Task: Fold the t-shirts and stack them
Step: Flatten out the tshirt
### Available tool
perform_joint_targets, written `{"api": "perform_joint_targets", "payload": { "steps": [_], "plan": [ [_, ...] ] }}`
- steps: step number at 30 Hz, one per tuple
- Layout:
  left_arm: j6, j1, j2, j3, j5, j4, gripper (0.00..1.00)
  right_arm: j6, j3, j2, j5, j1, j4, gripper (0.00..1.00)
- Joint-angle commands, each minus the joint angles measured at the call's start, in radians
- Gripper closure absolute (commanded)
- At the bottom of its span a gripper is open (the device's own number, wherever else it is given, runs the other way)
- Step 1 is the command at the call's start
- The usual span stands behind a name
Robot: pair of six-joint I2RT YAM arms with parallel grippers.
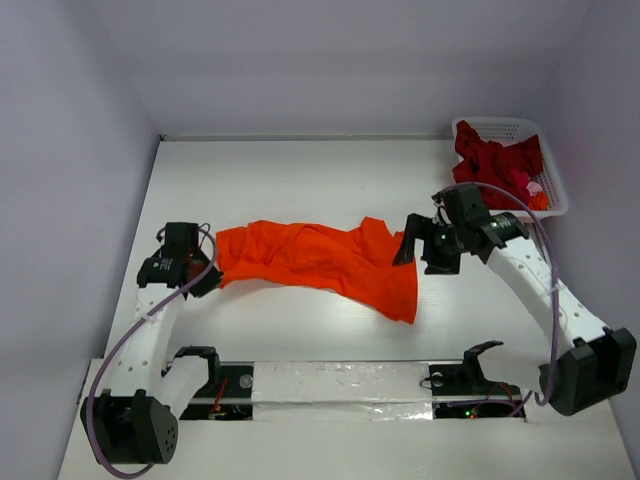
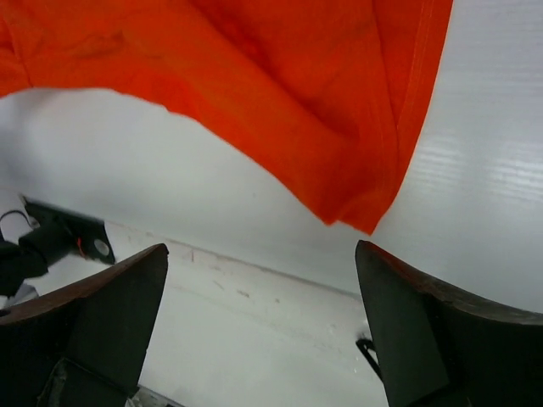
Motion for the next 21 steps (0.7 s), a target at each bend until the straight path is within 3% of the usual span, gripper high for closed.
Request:
{"api": "perform_joint_targets", "payload": {
  "steps": [1, 11, 15, 21],
  "plan": [
    [0.002, -0.005, 0.003, 0.059, -0.016, -0.009, 1.0, 0.049, 0.014, 0.097, 0.05, 0.009, 0.125, 0.04],
    [0.007, -0.023, 0.032, 0.12, -0.041, -0.03, 1.0, 0.057, 0.092, 0.381, 0.089, 0.009, 0.311, 0.3],
    [0.005, -0.023, 0.032, 0.126, -0.044, -0.03, 1.0, 0.063, 0.076, 0.416, 0.092, -0.023, 0.363, 0.36],
    [0.007, -0.023, 0.035, 0.131, -0.045, -0.032, 1.0, 0.061, 0.092, 0.462, 0.118, -0.043, 0.385, 0.37]
  ]
}}
